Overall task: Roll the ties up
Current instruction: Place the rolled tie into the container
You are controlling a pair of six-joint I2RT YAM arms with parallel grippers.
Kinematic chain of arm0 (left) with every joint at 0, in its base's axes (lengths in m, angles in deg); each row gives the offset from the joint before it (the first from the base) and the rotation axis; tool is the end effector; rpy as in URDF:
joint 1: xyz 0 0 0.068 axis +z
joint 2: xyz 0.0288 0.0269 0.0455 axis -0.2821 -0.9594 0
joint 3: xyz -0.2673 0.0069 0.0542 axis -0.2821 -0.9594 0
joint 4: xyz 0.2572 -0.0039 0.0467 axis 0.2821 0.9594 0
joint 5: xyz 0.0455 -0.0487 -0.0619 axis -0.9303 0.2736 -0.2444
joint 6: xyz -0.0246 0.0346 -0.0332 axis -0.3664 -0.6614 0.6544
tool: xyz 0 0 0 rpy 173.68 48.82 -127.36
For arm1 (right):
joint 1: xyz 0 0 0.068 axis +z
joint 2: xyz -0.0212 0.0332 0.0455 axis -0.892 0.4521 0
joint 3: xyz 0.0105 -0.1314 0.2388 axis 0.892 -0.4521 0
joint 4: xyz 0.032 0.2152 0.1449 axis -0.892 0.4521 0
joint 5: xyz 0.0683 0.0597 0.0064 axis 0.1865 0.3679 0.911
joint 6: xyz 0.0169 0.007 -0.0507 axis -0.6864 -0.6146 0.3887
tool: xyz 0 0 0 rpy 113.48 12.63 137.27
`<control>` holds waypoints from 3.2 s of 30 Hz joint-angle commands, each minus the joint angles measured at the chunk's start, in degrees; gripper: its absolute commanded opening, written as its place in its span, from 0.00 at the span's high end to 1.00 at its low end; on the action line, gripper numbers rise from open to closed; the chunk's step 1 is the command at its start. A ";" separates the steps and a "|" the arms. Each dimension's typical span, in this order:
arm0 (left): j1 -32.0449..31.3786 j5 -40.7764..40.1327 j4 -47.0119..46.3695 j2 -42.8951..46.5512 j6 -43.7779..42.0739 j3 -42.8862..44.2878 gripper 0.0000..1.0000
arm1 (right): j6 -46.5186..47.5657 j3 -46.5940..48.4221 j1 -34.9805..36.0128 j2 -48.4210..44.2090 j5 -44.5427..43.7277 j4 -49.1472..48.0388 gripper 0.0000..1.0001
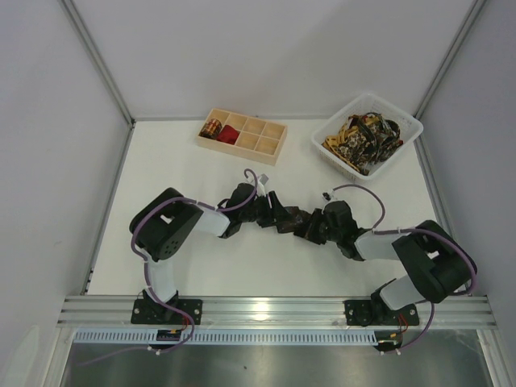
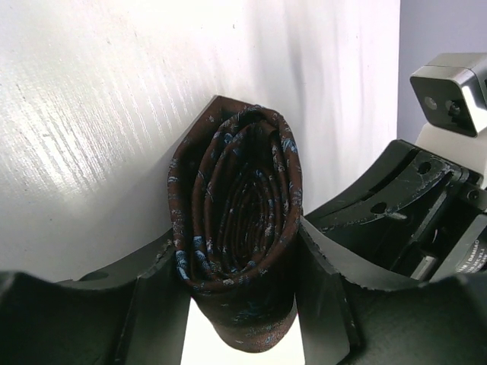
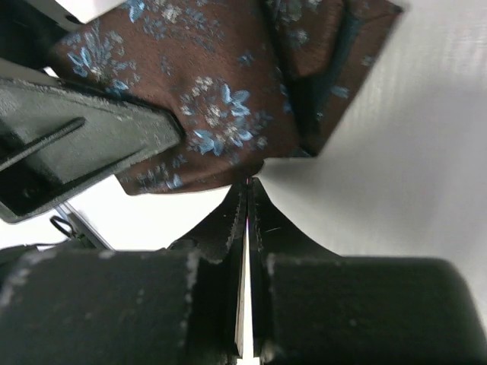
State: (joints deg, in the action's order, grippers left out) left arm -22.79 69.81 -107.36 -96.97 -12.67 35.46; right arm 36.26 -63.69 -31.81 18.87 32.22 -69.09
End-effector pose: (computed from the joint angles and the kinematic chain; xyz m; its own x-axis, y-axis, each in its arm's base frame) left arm 0.2684 -0.2360 0.1144 -0.9032 -0.2171 -0.3703 0.1958 0.5595 -0.8054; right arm 0.2071 0.1351 0.1233 -0.8380 0.3470 -0.4211 -0.0399 0.7306 0.6816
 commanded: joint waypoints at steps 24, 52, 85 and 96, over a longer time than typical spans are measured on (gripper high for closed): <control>0.33 2.17 -2.33 -1.84 2.66 -2.57 0.37 | -7.54 1.40 1.21 14.78 3.30 -26.40 1.00; 1.82 4.11 6.96 0.79 -6.73 1.56 0.73 | 10.38 7.82 -10.47 -14.57 -3.37 23.15 0.98; 16.05 17.72 68.16 -15.26 -43.38 75.17 0.82 | 16.89 12.21 -17.77 -16.86 -1.97 29.48 0.97; 21.33 20.81 71.42 -26.27 -44.35 89.81 0.83 | 18.47 12.65 -17.95 -16.86 -2.93 30.01 0.97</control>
State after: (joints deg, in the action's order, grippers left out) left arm -2.36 88.39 -36.30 -123.52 -55.71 123.72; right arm 53.55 -53.70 -49.43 2.11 30.21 -39.04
